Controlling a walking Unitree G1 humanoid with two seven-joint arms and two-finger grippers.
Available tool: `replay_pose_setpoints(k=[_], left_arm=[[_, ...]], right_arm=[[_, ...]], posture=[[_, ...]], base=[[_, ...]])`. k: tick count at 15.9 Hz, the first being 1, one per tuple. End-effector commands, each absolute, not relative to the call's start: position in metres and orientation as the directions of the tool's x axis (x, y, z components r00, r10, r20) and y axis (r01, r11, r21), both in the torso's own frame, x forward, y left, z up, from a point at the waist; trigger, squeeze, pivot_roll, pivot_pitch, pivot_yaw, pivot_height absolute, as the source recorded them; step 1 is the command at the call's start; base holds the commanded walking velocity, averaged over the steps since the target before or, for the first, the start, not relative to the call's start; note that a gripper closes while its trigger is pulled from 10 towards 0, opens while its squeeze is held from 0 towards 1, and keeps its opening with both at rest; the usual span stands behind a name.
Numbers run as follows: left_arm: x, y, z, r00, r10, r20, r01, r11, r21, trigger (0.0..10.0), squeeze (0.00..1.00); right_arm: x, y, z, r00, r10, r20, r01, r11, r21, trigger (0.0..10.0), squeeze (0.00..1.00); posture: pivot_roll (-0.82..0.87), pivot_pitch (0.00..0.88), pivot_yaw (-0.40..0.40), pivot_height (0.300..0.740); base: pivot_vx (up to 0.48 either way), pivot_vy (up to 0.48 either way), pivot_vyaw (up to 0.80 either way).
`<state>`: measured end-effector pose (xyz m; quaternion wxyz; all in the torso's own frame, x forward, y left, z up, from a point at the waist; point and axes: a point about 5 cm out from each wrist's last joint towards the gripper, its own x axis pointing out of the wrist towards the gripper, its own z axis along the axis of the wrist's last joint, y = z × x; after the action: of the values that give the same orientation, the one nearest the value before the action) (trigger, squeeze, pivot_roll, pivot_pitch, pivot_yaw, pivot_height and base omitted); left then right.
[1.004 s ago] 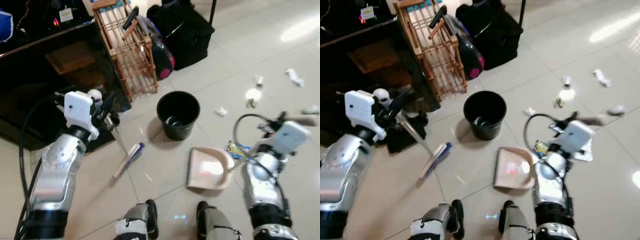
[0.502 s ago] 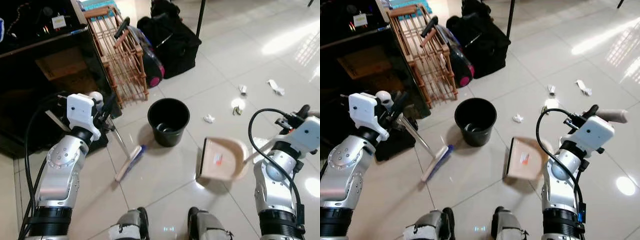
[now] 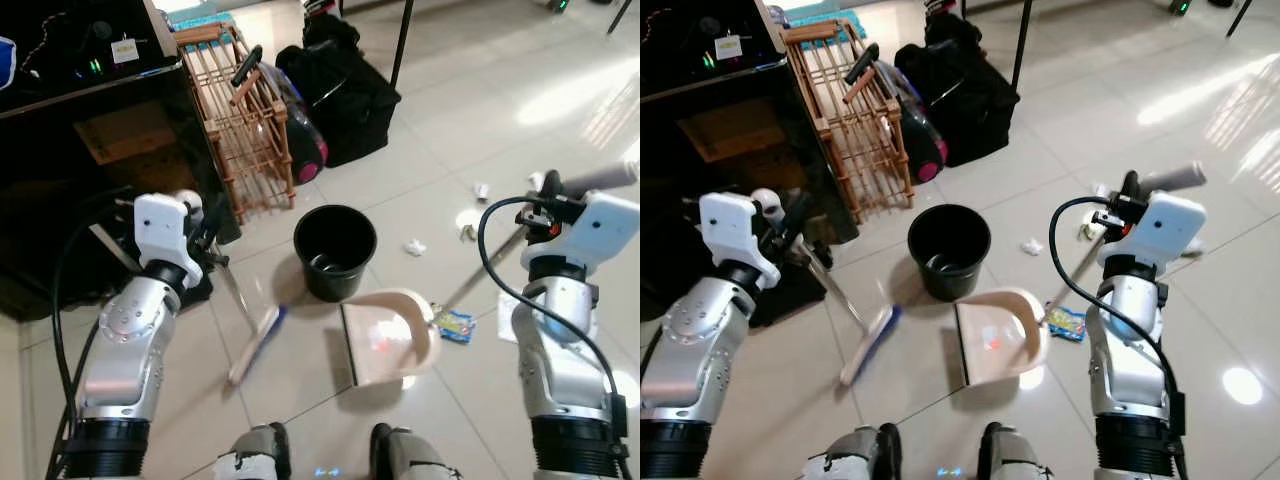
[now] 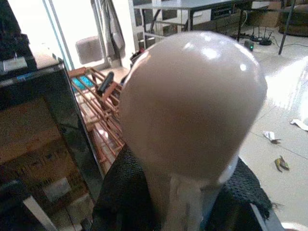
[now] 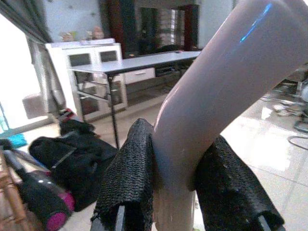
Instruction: Sweep floor
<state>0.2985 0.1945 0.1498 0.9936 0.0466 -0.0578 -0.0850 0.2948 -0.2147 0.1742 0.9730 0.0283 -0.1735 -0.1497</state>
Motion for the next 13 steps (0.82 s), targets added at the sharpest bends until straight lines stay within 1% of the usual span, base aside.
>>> replay_pose_setpoints(k=[1, 2, 3, 4, 6, 8, 9, 11, 13], left_arm=[[0.296, 0.192, 0.153, 0.981, -0.159, 0.113, 0.146, 0.983, 0.113, 10.0, 0.00], [0.296, 0.191, 0.152, 0.982, -0.154, 0.106, 0.141, 0.983, 0.119, 10.0, 0.00], [0.296, 0.191, 0.153, 0.984, -0.150, 0.101, 0.137, 0.982, 0.127, 10.0, 0.00], [0.296, 0.190, 0.154, 0.983, -0.150, 0.102, 0.136, 0.982, 0.134, 10.0, 0.00], [0.297, 0.188, 0.156, 0.981, -0.169, 0.099, 0.150, 0.972, 0.180, 10.0, 0.00], [0.299, 0.187, 0.157, 0.983, -0.157, 0.094, 0.139, 0.974, 0.177, 10.0, 0.00], [0.299, 0.186, 0.158, 0.983, -0.160, 0.089, 0.143, 0.974, 0.176, 10.0, 0.00], [0.300, 0.183, 0.159, 0.983, -0.163, 0.088, 0.146, 0.974, 0.171, 10.0, 0.00], [0.301, 0.180, 0.160, 0.983, -0.159, 0.093, 0.142, 0.975, 0.172, 10.0, 0.00]], right_arm=[[0.292, -0.215, 0.185, 0.906, -0.242, 0.348, 0.224, 0.970, 0.090, 0.0, 0.00], [0.294, -0.214, 0.185, 0.920, -0.217, 0.327, 0.213, 0.976, 0.049, 3.6, 0.00], [0.297, -0.213, 0.186, 0.929, -0.195, 0.314, 0.197, 0.980, 0.027, 10.0, 0.00], [0.299, -0.212, 0.188, 0.927, -0.196, 0.318, 0.194, 0.980, 0.039, 10.0, 0.00], [0.298, -0.210, 0.183, 0.932, -0.192, 0.308, 0.199, 0.980, 0.009, 10.0, 0.00], [0.295, -0.210, 0.180, 0.932, -0.210, 0.297, 0.212, 0.977, 0.027, 10.0, 0.00], [0.293, -0.207, 0.180, 0.936, -0.193, 0.295, 0.191, 0.981, 0.033, 10.0, 0.00], [0.289, -0.197, 0.172, 0.954, -0.117, 0.275, 0.125, 0.992, -0.015, 10.0, 0.00], [0.288, -0.192, 0.168, 0.963, -0.091, 0.255, 0.103, 0.994, -0.035, 10.0, 0.00]], posture=[[-0.04, 0.127, 0.010, 0.740], [-0.05, 0.125, 0.011, 0.740], [-0.05, 0.122, 0.011, 0.740], [-0.05, 0.122, 0.009, 0.740], [-0.04, 0.117, 0.003, 0.740], [-0.04, 0.115, 0.004, 0.740], [-0.04, 0.116, 0.003, 0.740], [-0.05, 0.122, 0.006, 0.740], [-0.04, 0.125, 0.009, 0.740]], base=[[0.000, 0.000, 0.00], [0.000, 0.000, 0.00], [0.000, 0.000, 0.00], [0.000, 0.000, 0.00], [0.000, 0.000, 0.00], [0.000, 0.000, 0.00], [0.000, 0.000, 0.00], [0.000, 0.000, 0.00], [0.000, 0.000, 0.00]])
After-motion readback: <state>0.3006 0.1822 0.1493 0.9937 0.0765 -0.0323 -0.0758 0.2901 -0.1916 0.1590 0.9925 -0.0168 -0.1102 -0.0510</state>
